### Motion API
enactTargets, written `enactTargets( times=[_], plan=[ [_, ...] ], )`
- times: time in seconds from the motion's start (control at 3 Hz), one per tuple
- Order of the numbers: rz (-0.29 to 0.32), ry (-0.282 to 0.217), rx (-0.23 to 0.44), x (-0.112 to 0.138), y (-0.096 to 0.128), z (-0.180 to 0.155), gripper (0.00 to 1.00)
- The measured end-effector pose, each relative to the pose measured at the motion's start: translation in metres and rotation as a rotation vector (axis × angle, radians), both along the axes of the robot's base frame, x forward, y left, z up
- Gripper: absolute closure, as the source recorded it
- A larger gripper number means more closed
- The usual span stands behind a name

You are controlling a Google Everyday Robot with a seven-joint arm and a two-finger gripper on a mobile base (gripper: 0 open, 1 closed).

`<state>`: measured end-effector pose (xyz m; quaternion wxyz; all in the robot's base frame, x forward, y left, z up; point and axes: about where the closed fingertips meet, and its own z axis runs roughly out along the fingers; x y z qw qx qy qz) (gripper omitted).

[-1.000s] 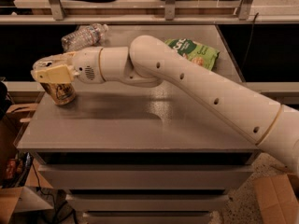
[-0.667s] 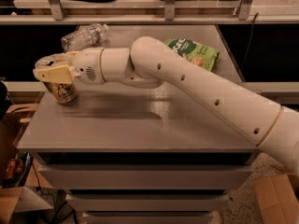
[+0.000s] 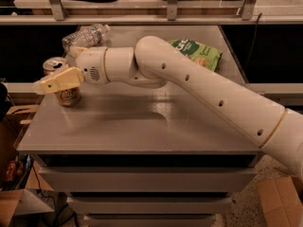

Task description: Place orange can upright

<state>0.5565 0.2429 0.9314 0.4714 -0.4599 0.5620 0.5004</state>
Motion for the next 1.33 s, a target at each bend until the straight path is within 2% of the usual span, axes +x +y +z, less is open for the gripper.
enactTargets(
  times=[0.33,1.0,1.33],
  plan=[
    [0.0,-0.001,0.0,0.0,0.0,0.0,0.0],
    [-0.066,-0.083,-0.006,0.027,-0.035,0.022,0.0],
    [-0.08,-0.124,-0.014,0.041,-0.047,0.032,0.0]
  ],
)
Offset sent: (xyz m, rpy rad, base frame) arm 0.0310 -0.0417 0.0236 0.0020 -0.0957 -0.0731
